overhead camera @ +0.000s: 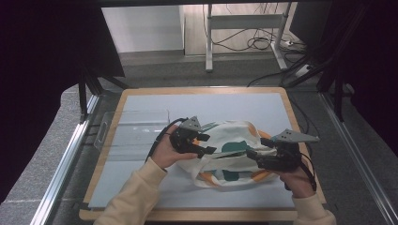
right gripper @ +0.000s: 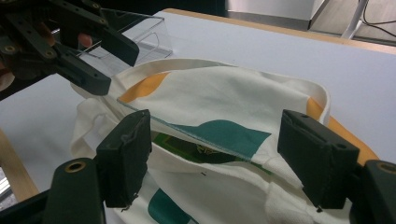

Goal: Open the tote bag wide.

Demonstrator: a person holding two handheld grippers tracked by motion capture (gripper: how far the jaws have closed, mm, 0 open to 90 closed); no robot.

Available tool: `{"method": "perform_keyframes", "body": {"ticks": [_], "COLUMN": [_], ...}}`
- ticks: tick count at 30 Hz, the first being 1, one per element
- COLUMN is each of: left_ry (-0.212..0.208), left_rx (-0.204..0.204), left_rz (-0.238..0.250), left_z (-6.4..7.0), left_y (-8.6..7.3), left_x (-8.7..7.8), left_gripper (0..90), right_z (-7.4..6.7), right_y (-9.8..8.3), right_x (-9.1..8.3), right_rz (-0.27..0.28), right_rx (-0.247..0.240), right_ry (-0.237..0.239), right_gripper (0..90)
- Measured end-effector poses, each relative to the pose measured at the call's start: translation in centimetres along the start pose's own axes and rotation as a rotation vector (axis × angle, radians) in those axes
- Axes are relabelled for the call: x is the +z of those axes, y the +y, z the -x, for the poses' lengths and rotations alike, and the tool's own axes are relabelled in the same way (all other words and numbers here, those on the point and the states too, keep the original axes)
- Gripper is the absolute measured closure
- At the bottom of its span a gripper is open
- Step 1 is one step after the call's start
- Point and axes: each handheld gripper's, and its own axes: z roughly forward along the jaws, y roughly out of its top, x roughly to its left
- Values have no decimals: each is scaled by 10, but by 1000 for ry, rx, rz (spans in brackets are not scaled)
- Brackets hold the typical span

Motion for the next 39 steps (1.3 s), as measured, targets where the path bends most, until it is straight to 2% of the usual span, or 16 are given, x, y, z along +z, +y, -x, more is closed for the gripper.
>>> {"method": "perform_keyframes", "body": {"ticks": [5,7,13,17,19,20,23,34,39], "left_ry": [-11,-15,-17,-27,-37,-46,-52,-60,-60], "left_rx": [9,29,40,59,68,70,77,63,56], "left_rz": [-25,-58,-94,-134,-147,-142,-136,-123,-118], "left_z": [0,0,-1,1,1,1,0,-3,-5], "left_y": [1,1,1,0,-1,-1,-1,-1,0], "left_x": [10,15,26,35,37,37,36,34,33], "left_gripper": [493,510,549,610,672,743,820,862,863], "right_z": [0,1,1,0,1,1,2,-4,-11], "right_y": [0,-1,-1,-1,-1,-1,-2,0,2], "right_x": [0,1,1,2,1,1,1,4,15], "right_rz": [-2,-4,-2,-8,-7,-7,-6,-19,-49], "right_rx": [1,-1,2,-3,-3,0,1,-13,-42], "right_ry": [1,0,1,3,4,1,-1,18,59], "right_gripper": [259,259,258,257,257,257,257,264,268]}}
